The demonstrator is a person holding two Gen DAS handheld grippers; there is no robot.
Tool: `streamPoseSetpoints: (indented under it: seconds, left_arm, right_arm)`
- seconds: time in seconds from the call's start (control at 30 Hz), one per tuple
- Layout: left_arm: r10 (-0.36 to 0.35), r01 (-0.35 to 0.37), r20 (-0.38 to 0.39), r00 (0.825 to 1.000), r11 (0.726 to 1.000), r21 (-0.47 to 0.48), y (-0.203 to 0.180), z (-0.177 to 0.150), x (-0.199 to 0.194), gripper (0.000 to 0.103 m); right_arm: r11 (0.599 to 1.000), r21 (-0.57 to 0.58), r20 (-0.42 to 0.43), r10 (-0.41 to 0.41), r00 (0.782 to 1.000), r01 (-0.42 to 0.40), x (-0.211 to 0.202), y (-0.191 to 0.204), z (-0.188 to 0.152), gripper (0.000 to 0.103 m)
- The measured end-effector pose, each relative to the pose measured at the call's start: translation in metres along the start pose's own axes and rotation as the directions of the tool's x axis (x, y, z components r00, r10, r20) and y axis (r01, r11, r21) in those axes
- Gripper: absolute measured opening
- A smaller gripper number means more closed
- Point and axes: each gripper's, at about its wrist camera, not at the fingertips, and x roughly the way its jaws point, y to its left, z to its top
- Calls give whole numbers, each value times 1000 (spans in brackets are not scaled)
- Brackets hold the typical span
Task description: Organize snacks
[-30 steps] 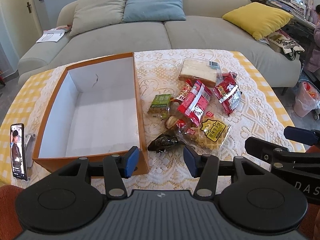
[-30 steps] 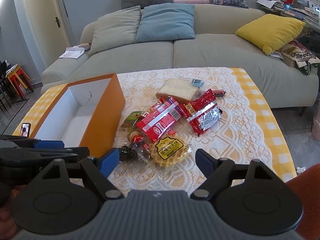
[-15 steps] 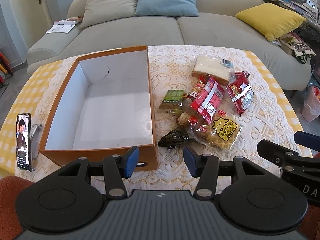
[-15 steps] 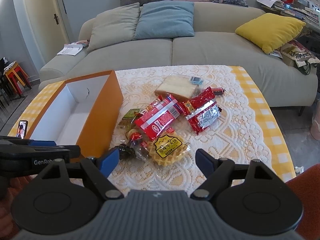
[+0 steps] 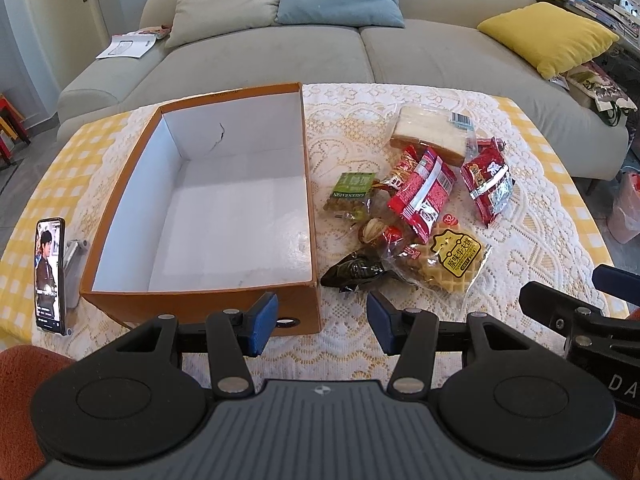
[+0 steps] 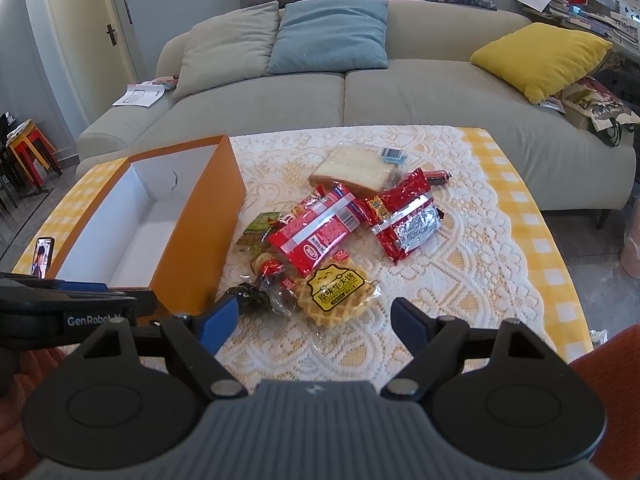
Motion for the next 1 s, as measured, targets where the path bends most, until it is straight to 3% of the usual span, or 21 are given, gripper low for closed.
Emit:
streamPoseSetpoints:
  seconds: [0.63, 1.0]
  left_arm:
    - [-6, 6, -4, 1000, 1000, 2, -4, -1, 2, 61]
    - [-104, 102, 34, 994, 992, 75, -19, 23, 2, 67]
  right_arm:
    - [1000, 2, -4, -2, 1000, 2, 1, 0, -1, 82]
    - [1000, -30, -25, -5, 1000, 5, 17, -15, 9, 82]
